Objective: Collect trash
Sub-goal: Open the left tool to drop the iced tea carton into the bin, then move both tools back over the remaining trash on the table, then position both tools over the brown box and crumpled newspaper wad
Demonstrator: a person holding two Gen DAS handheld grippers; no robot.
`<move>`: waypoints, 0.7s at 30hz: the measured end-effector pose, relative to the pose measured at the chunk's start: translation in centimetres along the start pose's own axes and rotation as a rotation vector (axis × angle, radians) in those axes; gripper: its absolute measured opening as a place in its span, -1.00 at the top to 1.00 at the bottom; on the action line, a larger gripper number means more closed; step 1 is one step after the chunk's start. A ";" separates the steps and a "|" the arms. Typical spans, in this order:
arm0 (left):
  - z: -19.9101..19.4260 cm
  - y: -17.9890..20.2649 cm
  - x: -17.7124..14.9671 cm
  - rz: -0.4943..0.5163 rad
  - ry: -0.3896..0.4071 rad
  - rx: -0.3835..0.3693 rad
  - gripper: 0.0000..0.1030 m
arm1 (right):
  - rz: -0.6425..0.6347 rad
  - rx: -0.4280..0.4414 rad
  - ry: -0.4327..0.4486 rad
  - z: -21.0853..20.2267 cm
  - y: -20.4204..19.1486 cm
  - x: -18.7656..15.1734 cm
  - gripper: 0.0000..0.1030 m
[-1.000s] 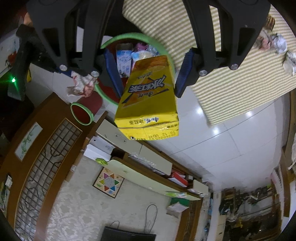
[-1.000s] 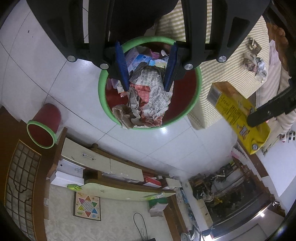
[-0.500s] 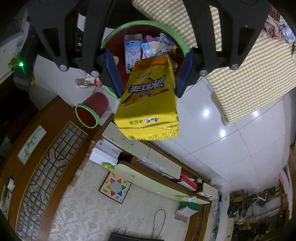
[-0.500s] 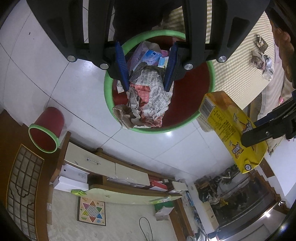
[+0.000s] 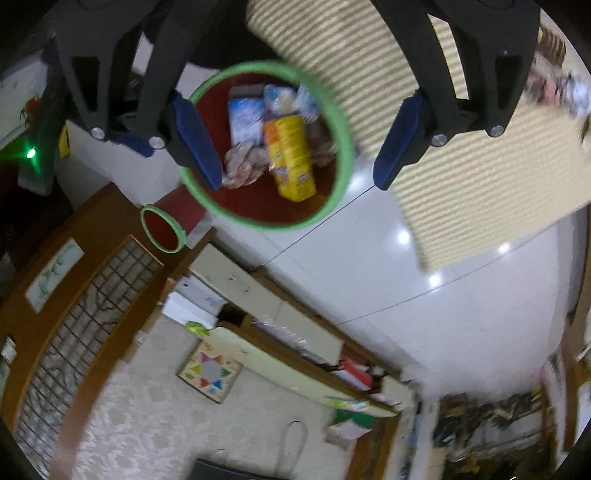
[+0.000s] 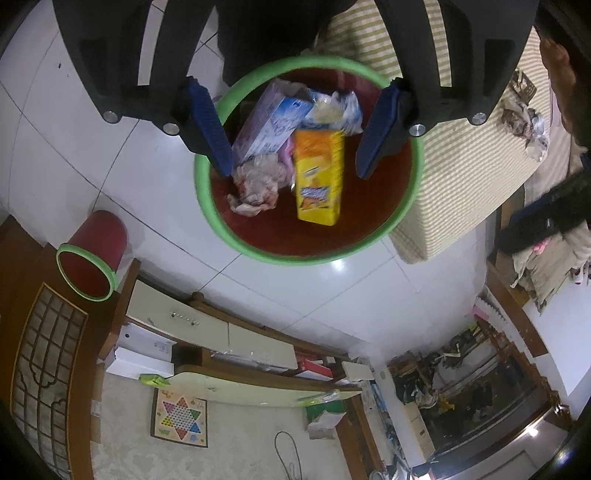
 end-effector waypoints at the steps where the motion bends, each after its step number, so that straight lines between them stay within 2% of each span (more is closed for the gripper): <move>1: -0.5 -1.4 -0.9 -0.031 0.001 0.020 -0.59 | -0.006 0.001 -0.005 -0.1 -0.4 -0.4 -0.32; 4: -2.3 -6.2 -3.3 -0.147 0.003 0.081 -0.64 | -0.024 0.008 -0.030 0.0 -1.9 -1.6 -0.33; 7: -4.3 -12.6 -7.3 -0.300 -0.010 0.169 -0.68 | -0.047 0.016 -0.060 0.5 -3.5 -2.6 -0.33; 11: -5.9 -20.5 -13.2 -0.458 -0.090 0.291 -0.68 | -0.083 0.036 -0.099 1.2 -6.3 -4.3 -0.33; 16: -6.2 -26.0 -17.5 -0.627 -0.142 0.295 -0.68 | -0.137 0.057 -0.139 1.8 -10.0 -6.5 -0.33; 19: -5.6 -27.1 -17.7 -0.667 -0.143 0.264 -0.68 | -0.168 0.060 -0.148 1.4 -11.5 -7.7 -0.33; 21: -4.8 -27.2 -16.9 -0.653 -0.151 0.260 -0.68 | -0.180 0.064 -0.149 1.0 -12.2 -8.1 -0.33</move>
Point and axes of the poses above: each gripper's, at about its wrist camera, not at the fingertips, and z roughly the way its jaws point, y to its right, x to its top, the point moved 8 cm from there along z, roughly the way its jaws point, and after that the axes turned 13 degrees about -y, right-handed, at the moved point
